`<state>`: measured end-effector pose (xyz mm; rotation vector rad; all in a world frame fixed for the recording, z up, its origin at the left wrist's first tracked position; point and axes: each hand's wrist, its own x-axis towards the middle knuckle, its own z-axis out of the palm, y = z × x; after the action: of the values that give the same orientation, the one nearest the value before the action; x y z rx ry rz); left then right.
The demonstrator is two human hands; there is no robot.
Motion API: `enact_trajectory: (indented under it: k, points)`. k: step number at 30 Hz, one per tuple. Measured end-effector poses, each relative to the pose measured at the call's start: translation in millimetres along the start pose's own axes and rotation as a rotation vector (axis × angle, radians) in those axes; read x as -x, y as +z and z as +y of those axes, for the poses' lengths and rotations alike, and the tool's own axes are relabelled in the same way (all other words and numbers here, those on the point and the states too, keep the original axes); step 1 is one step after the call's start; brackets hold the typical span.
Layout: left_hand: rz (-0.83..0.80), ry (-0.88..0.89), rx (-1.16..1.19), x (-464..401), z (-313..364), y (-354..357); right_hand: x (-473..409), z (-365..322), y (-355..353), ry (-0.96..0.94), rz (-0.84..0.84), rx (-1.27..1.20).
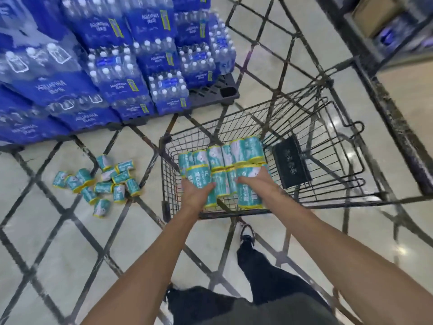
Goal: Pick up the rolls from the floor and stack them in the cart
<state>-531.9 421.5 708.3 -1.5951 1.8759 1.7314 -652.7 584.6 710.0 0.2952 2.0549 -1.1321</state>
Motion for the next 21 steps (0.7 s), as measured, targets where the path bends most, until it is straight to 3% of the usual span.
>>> enact_trajectory:
  k: [7, 17, 21]
  points:
    - [-0.026, -0.088, -0.152, -66, 15, 143, -121, 36, -72, 0.158, 0.063, 0.199]
    - [-0.050, -0.221, -0.243, -184, -60, 265, -269, 110, -32, 0.229, 0.134, 0.271]
    - [0.061, -0.181, -0.388, -197, -65, 286, -297, 118, -25, 0.145, 0.141, 0.403]
